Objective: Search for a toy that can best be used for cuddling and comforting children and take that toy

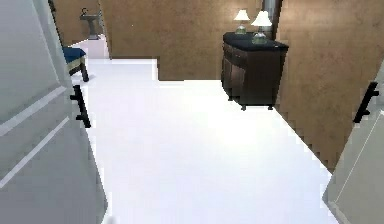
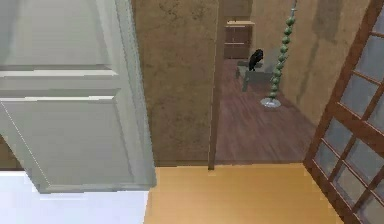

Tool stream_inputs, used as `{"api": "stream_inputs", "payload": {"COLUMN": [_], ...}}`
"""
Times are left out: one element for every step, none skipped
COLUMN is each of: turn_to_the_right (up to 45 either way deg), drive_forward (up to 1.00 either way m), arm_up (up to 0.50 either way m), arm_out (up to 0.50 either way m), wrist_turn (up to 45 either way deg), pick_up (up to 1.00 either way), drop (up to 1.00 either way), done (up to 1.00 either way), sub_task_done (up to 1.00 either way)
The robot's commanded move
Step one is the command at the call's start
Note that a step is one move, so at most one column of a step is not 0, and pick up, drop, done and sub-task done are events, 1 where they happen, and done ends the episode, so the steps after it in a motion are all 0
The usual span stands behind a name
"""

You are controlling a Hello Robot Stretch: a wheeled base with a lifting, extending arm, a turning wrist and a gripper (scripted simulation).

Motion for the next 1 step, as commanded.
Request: {"api": "stream_inputs", "payload": {"turn_to_the_right": [0.0], "drive_forward": [1.00], "arm_up": [0.00], "arm_out": [0.00], "wrist_turn": [0.0], "pick_up": [0.00], "drop": [0.00], "done": [0.00], "sub_task_done": [0.00]}}
